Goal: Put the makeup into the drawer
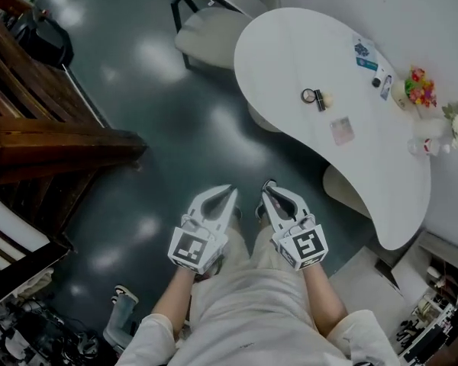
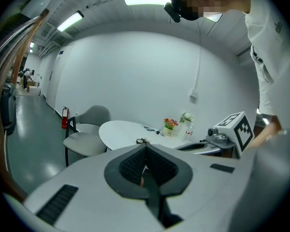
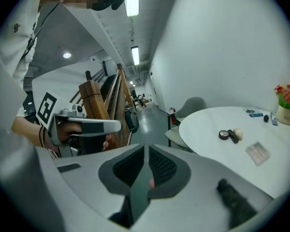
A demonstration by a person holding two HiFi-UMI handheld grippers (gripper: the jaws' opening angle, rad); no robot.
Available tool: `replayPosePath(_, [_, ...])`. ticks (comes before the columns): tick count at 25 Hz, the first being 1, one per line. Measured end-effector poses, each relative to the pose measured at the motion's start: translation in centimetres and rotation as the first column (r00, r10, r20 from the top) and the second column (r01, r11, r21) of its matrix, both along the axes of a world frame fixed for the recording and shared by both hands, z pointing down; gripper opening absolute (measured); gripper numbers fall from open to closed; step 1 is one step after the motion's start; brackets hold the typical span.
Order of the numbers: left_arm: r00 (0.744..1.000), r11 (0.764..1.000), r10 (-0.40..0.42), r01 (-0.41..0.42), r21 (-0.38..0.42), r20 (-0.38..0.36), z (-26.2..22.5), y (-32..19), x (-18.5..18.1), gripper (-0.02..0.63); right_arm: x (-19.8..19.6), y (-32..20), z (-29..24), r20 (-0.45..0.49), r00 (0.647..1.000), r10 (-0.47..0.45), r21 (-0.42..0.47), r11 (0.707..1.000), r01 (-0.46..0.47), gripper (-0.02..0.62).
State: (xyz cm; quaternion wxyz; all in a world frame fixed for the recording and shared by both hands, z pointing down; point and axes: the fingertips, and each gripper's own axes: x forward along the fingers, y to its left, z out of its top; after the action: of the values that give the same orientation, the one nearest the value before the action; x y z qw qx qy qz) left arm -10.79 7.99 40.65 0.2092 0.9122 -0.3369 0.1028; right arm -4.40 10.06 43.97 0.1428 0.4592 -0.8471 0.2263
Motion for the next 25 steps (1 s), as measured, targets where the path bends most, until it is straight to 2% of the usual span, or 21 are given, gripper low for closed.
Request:
replayPosePath(4, [1.0,1.0,-0.022,0.022,-0.007,-0.009,2.8,-0.6,0.3,0.008,1.3,-0.6,4.4,-0.015,1.0,0.003,-0.033,0.999,-0.004,0.037])
replayPosePath(7, [1.0,1.0,-0.013,0.013,0.02,-0.008,5.3,-1.6,0.4,0.008,2.0,-2.0,8.0,-0.026,0.999,0.032,-0.05,0.998,-0.033,0.054])
replayPosePath(9, [0.999,1.0,-0.016,0.016,0.0,-0.028,6.8,-1.8,0.3,0.008,2.5,-2.6,10.5,-0.037,0.997,0.061,-0.056,0.996,-0.063,0.068])
replayPosePath(12, [0.999,0.999,-0.022,0.02,-0.04,-0.041,9.1,-2.2,-0.2,0.008,2.6,-4.1,13.8,-0.071,0.993,0.09,-0.03,0.995,-0.092,0.083])
replayPosePath(18, [0.994,0.994,-0.077,0.07,-0.085,-0.076,12.8,-3.3,-0.7,0.008,2.2,-7.6,20.0,-0.154,0.985,0.083,0.014,0.997,-0.082,0.126])
replayPosePath(20, [0.996,0.994,-0.073,0.067,-0.089,-0.057,14.4,-3.4,-0.5,0.008,2.8,-8.9,22.2,-0.178,0.979,0.1,0.025,0.995,-0.097,0.138])
replayPosePath(25, [0.999,1.0,0.014,-0.013,-0.012,0.043,17.9,-3.6,0.0,0.008,4.2,-10.7,28.0,-0.239,0.962,0.133,0.034,0.991,-0.128,0.169])
